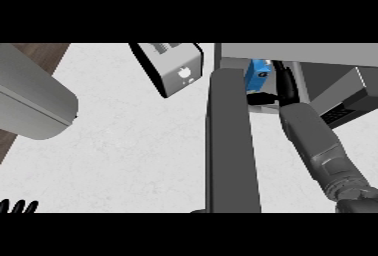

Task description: Pick up the milk, place it into the microwave and close the microwave

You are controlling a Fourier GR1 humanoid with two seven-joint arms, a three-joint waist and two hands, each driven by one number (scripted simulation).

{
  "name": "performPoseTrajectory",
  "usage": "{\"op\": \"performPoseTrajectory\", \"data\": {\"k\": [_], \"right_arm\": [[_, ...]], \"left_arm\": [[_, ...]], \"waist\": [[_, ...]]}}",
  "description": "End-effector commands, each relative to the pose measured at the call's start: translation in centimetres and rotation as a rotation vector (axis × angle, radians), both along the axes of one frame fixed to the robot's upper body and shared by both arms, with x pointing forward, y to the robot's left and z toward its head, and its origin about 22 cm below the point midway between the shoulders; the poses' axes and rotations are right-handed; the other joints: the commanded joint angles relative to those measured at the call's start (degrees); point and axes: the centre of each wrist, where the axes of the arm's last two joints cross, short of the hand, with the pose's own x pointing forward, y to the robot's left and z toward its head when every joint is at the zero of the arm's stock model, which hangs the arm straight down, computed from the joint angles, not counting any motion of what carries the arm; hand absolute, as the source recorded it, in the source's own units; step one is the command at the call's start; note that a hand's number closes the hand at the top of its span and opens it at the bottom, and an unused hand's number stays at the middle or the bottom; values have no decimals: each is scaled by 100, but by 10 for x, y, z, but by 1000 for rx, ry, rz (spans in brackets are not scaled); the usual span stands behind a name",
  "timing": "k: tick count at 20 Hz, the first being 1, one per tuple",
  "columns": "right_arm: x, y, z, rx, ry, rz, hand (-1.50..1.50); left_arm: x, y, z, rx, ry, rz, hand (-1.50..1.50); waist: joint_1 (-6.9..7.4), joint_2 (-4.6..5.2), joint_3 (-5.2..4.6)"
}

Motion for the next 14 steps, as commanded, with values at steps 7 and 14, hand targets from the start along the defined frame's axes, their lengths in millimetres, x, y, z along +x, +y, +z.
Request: {"op": "performPoseTrajectory", "data": {"k": [7,14], "right_arm": [[-14,8,-24,159,32,140,-150],[-52,-10,-68,227,65,195,-150]], "left_arm": [[-4,-30,8,40,1,-80,-150],[20,-52,21,58,-5,-119,-150]], "waist": [[-252,-150,-16],[-551,-249,-29]]}}
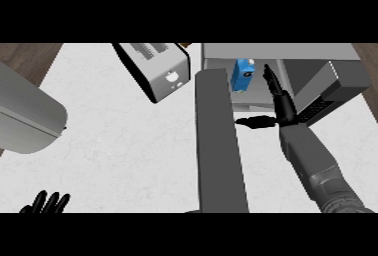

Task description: Pick up the milk, place it into the microwave and close the microwave

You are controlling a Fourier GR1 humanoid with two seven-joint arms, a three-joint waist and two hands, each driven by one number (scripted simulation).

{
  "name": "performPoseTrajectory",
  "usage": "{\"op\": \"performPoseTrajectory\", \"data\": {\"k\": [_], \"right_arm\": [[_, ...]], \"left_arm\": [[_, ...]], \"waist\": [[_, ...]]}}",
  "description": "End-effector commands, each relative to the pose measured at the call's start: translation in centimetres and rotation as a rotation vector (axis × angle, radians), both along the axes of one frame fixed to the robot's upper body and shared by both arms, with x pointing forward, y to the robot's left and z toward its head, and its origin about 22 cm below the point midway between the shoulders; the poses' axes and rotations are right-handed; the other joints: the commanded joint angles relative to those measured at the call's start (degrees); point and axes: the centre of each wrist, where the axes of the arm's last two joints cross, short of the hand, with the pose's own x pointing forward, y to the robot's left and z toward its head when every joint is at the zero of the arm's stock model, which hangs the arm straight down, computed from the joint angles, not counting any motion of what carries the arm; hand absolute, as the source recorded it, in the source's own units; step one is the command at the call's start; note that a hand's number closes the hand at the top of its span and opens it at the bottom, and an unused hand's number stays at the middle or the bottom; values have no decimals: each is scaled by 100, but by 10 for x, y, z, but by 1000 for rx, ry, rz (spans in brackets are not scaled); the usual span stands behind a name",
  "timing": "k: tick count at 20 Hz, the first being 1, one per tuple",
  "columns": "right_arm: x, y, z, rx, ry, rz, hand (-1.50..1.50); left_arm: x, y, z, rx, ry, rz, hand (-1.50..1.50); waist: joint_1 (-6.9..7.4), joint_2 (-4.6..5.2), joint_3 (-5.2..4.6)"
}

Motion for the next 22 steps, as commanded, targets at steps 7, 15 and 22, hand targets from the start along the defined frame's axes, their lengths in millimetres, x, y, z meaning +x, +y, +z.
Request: {"op": "performPoseTrajectory", "data": {"k": [7,15,22], "right_arm": [[-52,-11,-46,96,43,67,-150],[-111,-51,-66,155,24,100,-150],[-170,-67,-57,145,4,48,-150]], "left_arm": [[25,-29,1,26,37,-109,-150],[58,-61,-6,122,80,-220,150],[104,-94,-9,232,102,-274,150]], "waist": [[-218,-78,-14],[-360,-93,-20],[-304,-52,-18]]}}
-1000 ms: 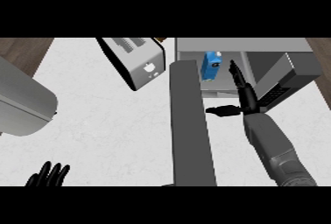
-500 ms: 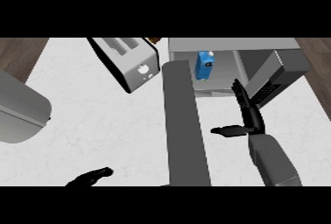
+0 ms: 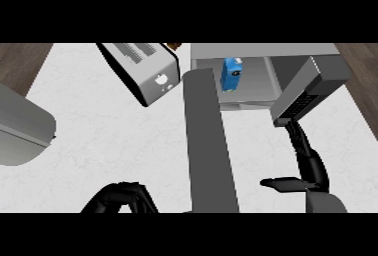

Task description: Pick up the milk, place it into the microwave and close the microwave

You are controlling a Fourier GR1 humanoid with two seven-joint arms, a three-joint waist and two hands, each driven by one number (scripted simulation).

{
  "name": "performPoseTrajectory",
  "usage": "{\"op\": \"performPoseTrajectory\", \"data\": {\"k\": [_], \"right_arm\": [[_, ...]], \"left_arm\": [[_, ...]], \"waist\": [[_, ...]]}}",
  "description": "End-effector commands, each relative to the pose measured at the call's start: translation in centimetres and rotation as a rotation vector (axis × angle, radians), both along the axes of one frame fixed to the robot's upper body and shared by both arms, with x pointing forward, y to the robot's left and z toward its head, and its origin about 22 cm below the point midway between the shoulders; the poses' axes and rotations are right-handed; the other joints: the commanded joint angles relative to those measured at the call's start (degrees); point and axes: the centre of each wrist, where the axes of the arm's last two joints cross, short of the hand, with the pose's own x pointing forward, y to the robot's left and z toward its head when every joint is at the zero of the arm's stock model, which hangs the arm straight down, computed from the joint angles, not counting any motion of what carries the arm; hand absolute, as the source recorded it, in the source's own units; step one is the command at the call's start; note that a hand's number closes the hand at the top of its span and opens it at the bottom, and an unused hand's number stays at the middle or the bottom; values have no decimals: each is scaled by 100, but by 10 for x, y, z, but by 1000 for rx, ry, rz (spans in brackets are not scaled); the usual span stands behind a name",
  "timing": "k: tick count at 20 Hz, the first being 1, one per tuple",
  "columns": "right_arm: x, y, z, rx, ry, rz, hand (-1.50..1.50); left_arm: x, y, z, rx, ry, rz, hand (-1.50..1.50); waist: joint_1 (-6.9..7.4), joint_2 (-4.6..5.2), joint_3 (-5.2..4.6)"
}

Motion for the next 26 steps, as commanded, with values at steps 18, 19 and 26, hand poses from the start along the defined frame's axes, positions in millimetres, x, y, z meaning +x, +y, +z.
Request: {"op": "performPoseTrajectory", "data": {"k": [18,19,26], "right_arm": [[-105,-63,70,-12,-121,-79,-150],[-94,-60,79,-14,-127,-59,-150],[-92,-70,97,17,-188,28,-150]], "left_arm": [[78,-126,-89,317,71,-427,150],[75,-124,-102,335,72,-462,150],[78,-154,-87,352,88,-333,150]], "waist": [[-52,93,0],[-52,103,-2],[-400,148,-8]]}}
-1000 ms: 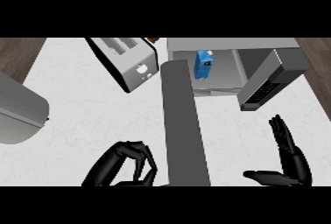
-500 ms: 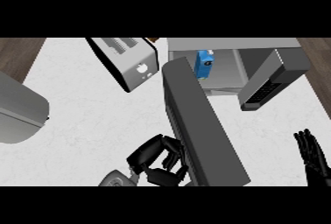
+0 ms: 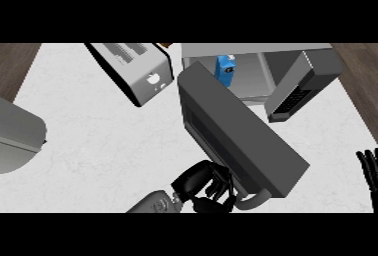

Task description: Pick up the milk, place it into the microwave and close the microwave

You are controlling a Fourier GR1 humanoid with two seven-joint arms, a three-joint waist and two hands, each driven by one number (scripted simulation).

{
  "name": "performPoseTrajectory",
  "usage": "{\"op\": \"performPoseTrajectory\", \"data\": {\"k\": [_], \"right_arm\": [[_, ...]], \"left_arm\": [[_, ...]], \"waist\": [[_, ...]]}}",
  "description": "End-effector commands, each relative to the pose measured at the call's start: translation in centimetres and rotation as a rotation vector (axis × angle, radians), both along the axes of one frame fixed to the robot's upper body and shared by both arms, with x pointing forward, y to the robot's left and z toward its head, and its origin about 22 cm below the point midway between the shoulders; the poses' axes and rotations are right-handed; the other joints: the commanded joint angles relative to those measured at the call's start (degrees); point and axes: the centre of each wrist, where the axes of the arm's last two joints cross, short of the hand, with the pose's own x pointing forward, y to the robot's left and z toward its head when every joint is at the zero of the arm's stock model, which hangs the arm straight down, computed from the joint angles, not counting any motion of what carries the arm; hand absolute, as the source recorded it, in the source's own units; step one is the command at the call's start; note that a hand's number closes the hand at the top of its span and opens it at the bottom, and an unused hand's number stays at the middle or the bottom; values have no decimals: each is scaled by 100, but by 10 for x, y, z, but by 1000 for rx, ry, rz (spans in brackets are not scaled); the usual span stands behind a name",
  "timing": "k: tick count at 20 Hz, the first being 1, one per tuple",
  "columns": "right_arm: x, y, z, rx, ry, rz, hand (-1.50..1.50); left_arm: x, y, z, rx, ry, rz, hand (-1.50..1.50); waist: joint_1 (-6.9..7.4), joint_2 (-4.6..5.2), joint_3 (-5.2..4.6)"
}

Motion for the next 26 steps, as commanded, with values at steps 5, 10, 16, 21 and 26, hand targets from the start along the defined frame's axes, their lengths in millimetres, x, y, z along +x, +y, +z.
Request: {"op": "performPoseTrajectory", "data": {"k": [5,10,16,21,26], "right_arm": [[14,-9,45,-28,-136,98,-150],[17,2,49,2,-124,178,-150],[29,6,72,-14,-142,234,-150],[33,3,87,-22,-135,267,-150],[36,0,98,-30,-141,303,-150]], "left_arm": [[-7,-20,2,10,-48,164,150],[11,-26,24,-88,-67,270,150],[22,-30,44,-265,-131,370,150],[40,-32,58,-310,-104,414,150],[61,-31,69,-340,-88,481,150]], "waist": [[-340,48,-19],[-568,101,-30],[-685,164,-57],[-941,238,-50],[-1126,301,-36]]}}
